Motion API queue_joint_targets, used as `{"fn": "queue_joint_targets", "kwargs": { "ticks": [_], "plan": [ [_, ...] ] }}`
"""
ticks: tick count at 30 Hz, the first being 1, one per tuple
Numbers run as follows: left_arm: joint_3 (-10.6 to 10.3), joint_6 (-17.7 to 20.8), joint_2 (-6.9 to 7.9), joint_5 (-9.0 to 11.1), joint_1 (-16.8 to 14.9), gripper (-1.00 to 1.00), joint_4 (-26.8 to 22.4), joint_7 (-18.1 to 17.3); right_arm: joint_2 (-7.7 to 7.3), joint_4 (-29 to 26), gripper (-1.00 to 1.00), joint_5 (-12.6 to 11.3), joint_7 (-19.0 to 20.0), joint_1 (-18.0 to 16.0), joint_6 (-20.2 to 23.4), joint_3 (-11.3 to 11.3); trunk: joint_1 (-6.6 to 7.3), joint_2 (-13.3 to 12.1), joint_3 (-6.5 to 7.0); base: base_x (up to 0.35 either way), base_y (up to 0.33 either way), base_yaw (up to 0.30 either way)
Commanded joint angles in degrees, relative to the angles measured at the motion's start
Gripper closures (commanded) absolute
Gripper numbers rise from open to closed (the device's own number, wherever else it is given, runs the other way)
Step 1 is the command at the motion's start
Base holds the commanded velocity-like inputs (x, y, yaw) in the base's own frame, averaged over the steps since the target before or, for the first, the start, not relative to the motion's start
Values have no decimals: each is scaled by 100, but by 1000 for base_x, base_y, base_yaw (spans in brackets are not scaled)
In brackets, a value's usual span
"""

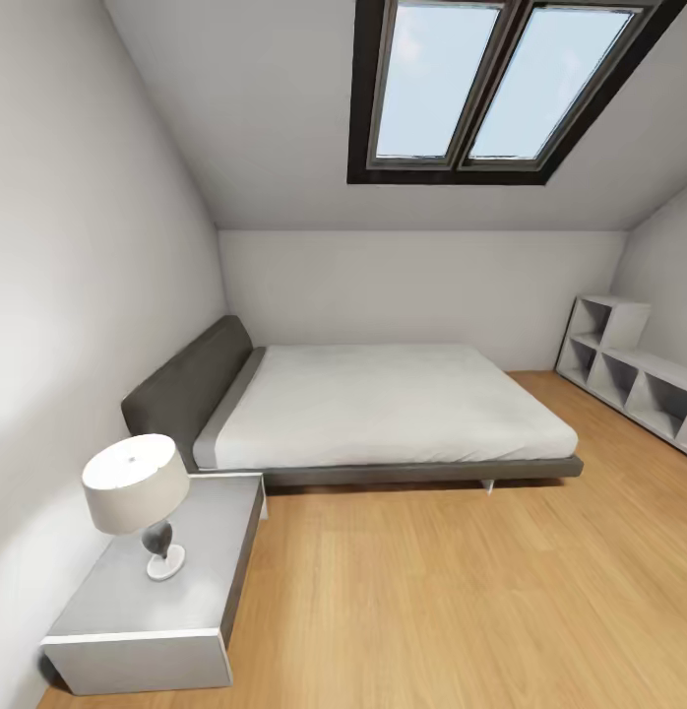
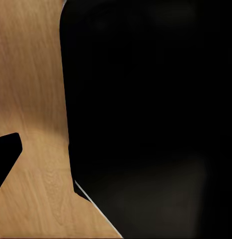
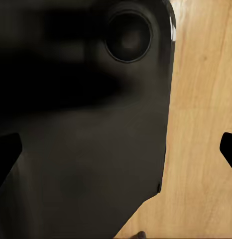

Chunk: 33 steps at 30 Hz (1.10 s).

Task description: Attach the digital camera to the camera tripod in the bedroom.

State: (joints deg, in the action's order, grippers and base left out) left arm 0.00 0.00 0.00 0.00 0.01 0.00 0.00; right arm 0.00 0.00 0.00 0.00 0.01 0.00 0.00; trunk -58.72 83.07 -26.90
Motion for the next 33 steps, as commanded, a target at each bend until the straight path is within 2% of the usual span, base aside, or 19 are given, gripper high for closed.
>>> {"fn": "queue_joint_targets", "kwargs": {
  "ticks": [1,7,14,21,25,33],
  "plan": [
    [0,0,0,0,-1,-100,0,0,0,0,-100,0,0,-1,0,0,0,1,-3,0,0,0],
    [80,-16,-28,38,25,-100,-53,18,3,9,-100,54,27,-10,23,27,0,1,-3,0,0,0],
    [286,-242,-27,262,25,-100,-219,18,8,9,-100,64,25,-10,7,31,0,1,-3,0,0,0],
    [313,-302,-26,487,25,-100,-234,18,10,9,-100,33,13,-10,-87,10,0,1,-3,0,0,-18],
    [317,-316,-28,613,25,-100,-240,18,11,9,-100,-7,-18,-10,-150,-38,0,1,-3,0,0,-182],
    [283,-327,-23,609,25,-100,-256,18,2,9,-100,-19,-25,-10,-391,-51,0,1,-3,0,0,-201]
  ]
}}
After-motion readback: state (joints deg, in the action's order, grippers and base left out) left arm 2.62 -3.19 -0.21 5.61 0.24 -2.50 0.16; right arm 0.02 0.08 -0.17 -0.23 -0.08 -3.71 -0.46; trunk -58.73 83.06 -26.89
